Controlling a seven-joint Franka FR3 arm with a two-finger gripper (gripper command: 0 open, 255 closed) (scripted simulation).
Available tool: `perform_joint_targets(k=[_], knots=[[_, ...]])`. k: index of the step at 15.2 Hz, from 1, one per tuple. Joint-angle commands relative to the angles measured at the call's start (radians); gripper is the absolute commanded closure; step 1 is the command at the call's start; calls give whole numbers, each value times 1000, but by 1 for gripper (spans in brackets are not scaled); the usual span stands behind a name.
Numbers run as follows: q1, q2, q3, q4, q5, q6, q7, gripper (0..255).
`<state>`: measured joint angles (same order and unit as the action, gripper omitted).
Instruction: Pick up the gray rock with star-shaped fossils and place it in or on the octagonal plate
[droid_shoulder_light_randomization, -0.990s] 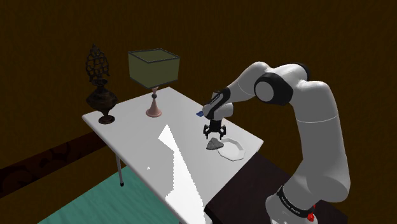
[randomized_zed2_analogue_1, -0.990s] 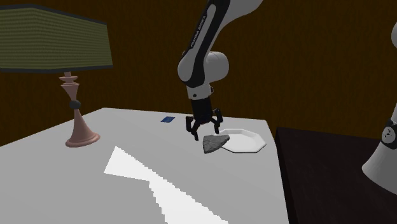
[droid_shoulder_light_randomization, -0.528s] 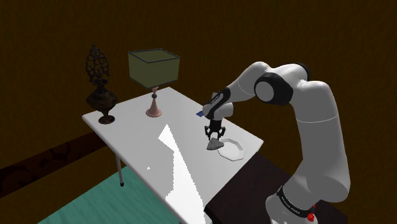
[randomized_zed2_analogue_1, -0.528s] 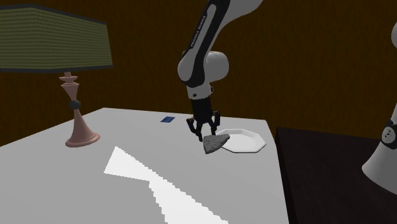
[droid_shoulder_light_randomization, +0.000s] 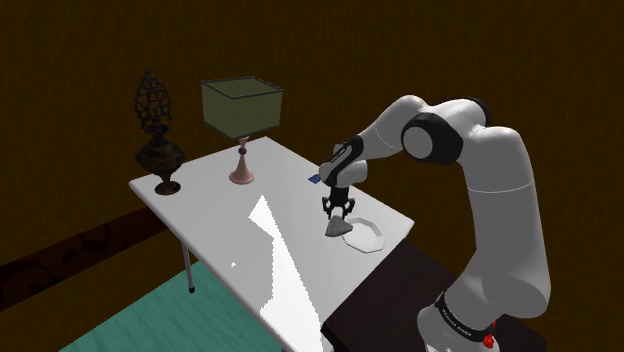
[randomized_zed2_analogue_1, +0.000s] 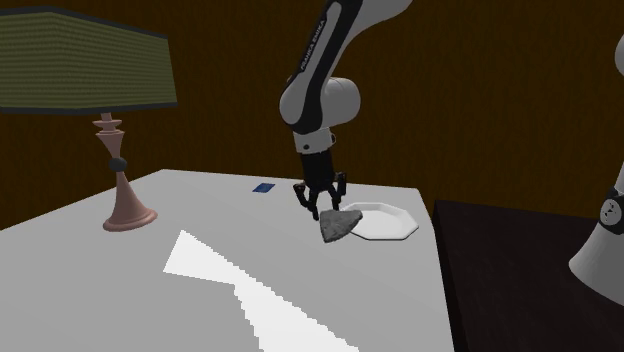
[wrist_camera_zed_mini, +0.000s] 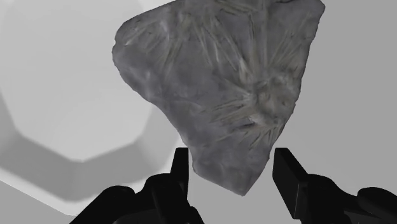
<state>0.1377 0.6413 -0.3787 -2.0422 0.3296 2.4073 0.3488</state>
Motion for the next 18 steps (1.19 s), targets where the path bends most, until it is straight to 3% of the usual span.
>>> perform_joint_targets(k=[1, 14, 18], knots=[[7, -20, -8, -5, -9, -15, 6, 255], [52, -169, -68, -31, -85, -131, 51, 255], [31, -218, -97, -117, -104, -91, 4, 255]])
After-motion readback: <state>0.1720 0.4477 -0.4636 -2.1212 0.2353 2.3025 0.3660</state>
